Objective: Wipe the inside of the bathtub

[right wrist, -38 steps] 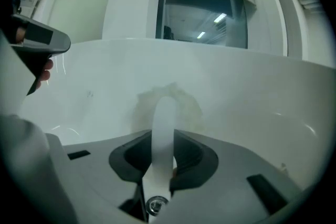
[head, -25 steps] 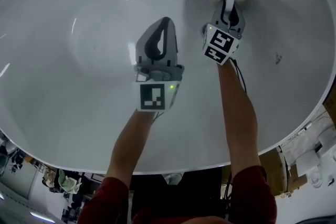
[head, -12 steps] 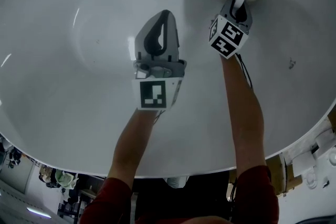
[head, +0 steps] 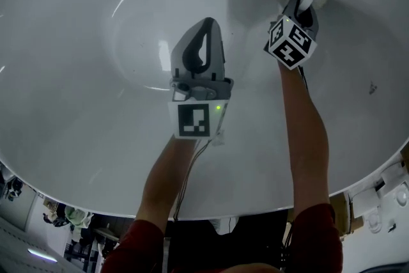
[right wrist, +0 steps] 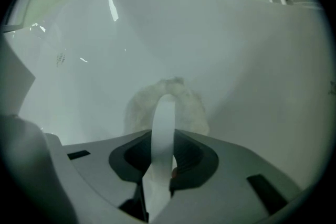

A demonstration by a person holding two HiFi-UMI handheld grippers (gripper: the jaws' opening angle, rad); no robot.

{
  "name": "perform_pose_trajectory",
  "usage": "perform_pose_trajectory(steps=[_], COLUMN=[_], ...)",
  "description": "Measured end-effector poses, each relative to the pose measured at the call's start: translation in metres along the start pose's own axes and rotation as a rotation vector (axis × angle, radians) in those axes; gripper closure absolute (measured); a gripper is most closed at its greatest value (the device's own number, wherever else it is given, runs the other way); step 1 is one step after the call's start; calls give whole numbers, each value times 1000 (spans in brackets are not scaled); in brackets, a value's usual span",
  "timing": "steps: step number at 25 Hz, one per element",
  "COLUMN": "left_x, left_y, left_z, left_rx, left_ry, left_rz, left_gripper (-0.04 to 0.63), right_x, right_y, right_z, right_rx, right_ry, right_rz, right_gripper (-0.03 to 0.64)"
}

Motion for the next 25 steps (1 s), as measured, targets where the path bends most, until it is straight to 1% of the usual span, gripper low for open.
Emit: perform_pose_trajectory(steps=[5,8,12,17,22,25], left_x=[1,5,7,15,35,38], left_y=[51,82,127,183,275,297], left_z=[-16,-25,-43,-69,-104,-111], left_rx=[-18,-36,-53,-87,-126,-144], left_ry=[-6,-11,-9,5,2,13], left_rz=[-9,-14,-18,-56,-59,-49], left_gripper=[580,580,580,580,580,580], right_x=[10,17,26,40,73,75], right_y=[44,77,133,199,289,317], right_z=[-7,-14,-25,-38,-56,-57], right_rx=[15,-7,-52,-74,-91,-111], right_ry=[-1,4,6,4,-2,-5], right_rz=[28,28,38,53,44,35], right_gripper=[524,523,523,523,523,523])
Point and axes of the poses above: the fingertips, and each gripper's own axes: z forward along the fingers, y to its left, x out of its underside, the point moved 4 cm from there along -z, backward along the fingers, and after that the axes turned 13 degrees about z, right-handed, at the moved point
